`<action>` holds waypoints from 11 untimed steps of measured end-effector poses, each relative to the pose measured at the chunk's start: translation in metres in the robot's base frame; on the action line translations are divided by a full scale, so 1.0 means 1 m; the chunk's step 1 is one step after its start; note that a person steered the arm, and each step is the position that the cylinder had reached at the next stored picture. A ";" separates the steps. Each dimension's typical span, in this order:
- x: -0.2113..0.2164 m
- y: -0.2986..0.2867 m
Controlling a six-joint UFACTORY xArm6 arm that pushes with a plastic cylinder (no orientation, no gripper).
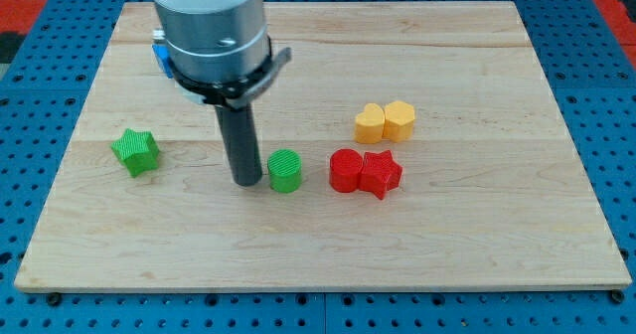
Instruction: Move the green star to the left of the green circle
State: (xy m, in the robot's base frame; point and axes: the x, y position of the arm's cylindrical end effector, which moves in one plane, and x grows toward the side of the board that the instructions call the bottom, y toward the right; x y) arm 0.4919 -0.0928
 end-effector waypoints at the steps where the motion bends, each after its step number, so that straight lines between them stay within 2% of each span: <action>1: -0.027 -0.037; 2: -0.072 -0.087; 4: -0.056 -0.183; 5: -0.032 -0.170; 7: -0.017 -0.105; 11: -0.031 -0.079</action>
State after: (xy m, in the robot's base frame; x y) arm 0.4604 -0.1715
